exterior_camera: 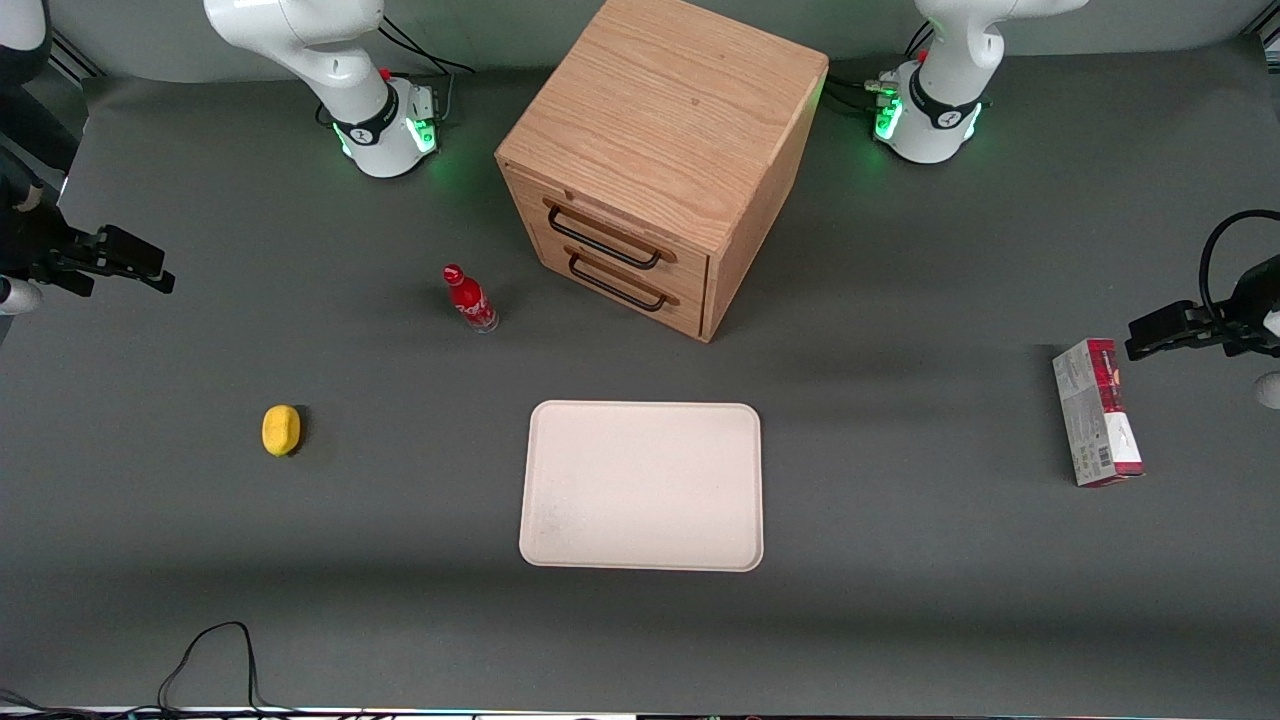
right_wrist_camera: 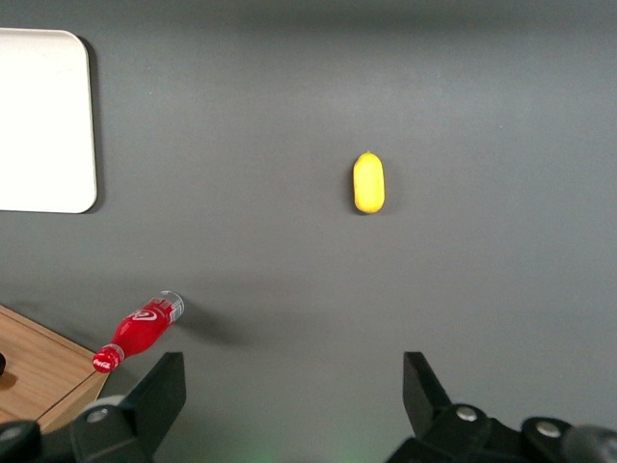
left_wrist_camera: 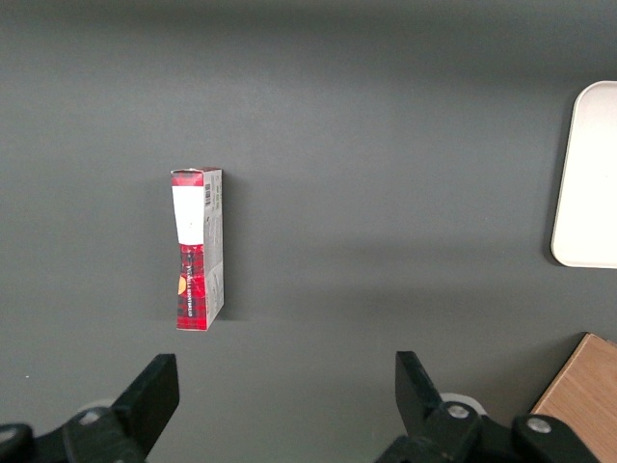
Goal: Place coke bottle on tray
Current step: 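Move the right gripper toward the red Coca-Cola bottle lying by the cabinet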
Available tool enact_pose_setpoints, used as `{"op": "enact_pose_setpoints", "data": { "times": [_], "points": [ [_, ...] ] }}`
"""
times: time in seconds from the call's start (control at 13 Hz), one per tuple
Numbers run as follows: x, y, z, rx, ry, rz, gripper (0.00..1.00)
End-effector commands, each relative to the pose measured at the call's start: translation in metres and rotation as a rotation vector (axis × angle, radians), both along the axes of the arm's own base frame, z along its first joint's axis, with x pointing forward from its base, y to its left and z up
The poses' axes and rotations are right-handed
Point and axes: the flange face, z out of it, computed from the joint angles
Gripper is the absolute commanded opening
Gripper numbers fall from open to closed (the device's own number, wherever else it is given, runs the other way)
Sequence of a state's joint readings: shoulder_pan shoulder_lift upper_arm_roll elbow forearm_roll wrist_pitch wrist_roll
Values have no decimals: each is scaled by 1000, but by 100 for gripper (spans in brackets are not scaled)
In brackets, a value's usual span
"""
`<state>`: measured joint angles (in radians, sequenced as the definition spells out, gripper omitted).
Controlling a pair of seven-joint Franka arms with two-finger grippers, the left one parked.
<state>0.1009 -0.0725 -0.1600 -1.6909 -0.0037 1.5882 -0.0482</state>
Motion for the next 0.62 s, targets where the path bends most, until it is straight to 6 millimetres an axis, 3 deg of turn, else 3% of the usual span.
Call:
{"op": "enact_pose_setpoints", "data": {
  "times": [0.0, 0.15, 0.23, 0.54],
  "points": [
    [7, 5, 3, -16, 18, 0, 100],
    [11, 13, 4, -9, 16, -55, 100],
    [12, 28, 2, -12, 20, -72, 100],
    [1, 117, -2, -9, 66, -109, 100]
  ]
}}
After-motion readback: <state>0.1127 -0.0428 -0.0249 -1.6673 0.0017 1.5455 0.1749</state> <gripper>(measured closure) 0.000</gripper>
